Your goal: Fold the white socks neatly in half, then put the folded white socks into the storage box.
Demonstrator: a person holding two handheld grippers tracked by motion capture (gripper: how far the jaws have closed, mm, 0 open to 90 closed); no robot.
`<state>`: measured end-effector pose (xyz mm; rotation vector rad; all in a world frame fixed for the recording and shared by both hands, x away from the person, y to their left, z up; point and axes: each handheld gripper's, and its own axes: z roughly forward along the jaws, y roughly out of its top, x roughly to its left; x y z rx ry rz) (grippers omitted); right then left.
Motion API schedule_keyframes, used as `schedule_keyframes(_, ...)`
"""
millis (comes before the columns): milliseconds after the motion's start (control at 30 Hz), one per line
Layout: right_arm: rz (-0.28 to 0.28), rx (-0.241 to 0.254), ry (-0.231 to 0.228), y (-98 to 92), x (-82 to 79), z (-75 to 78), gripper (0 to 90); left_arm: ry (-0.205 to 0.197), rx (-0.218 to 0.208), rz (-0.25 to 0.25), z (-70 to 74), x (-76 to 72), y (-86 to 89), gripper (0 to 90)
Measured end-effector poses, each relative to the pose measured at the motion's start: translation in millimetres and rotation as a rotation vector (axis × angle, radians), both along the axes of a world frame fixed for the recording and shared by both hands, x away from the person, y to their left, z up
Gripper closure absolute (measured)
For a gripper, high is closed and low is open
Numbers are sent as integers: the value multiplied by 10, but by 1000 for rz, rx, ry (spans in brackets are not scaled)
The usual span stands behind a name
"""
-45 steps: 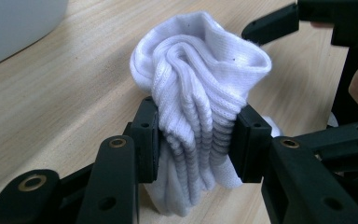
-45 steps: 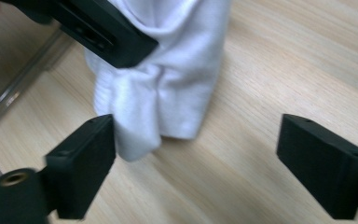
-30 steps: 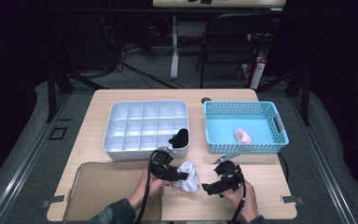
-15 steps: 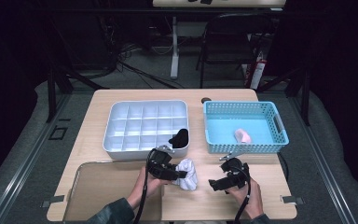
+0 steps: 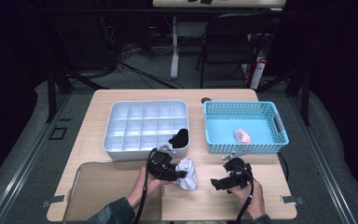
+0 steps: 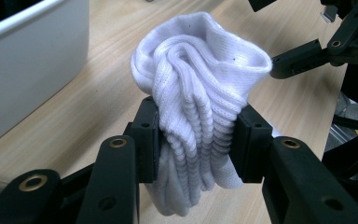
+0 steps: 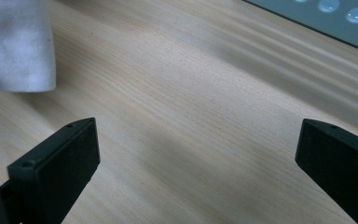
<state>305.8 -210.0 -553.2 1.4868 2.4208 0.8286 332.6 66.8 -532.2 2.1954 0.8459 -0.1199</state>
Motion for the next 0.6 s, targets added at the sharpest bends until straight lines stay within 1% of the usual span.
schedule_keyframes(33, 19, -15, 13, -20, 6, 17, 0, -5, -1, 2, 6, -3, 2, 597)
schedule_keyframes(100, 18, -19, 8, -34, 10, 20, 0, -16, 3, 0, 20, -7, 3, 597)
schedule_keyframes(133, 10, -11, 2, -36, 9, 19, 0, -23, 6, 0, 27, -9, 3, 597)
schedule_keyframes(200, 12, -23, 9, -53, 17, 26, 0, -33, 7, -1, 40, -16, 5, 597)
schedule_keyframes(333, 10, -20, 10, -68, 26, 24, 0, -48, 7, -1, 69, -32, 19, 597)
schedule_keyframes(400, 10, -18, 12, -71, 26, 29, 0, -68, 19, 9, 86, -44, 19, 597)
schedule_keyframes(433, 3, -11, 6, -69, 26, 27, 0, -67, 15, -1, 94, -40, 29, 597)
schedule_keyframes(467, 4, -12, 4, -72, 29, 27, 0, -71, 15, 2, 99, -41, 34, 597)
schedule_keyframes(533, 4, -25, 6, -85, 33, 30, 0, -74, 13, 6, 109, -44, 51, 596)
schedule_keyframes(600, 3, -14, 4, -84, 31, 28, 0, -80, 9, 7, 122, -46, 71, 596)
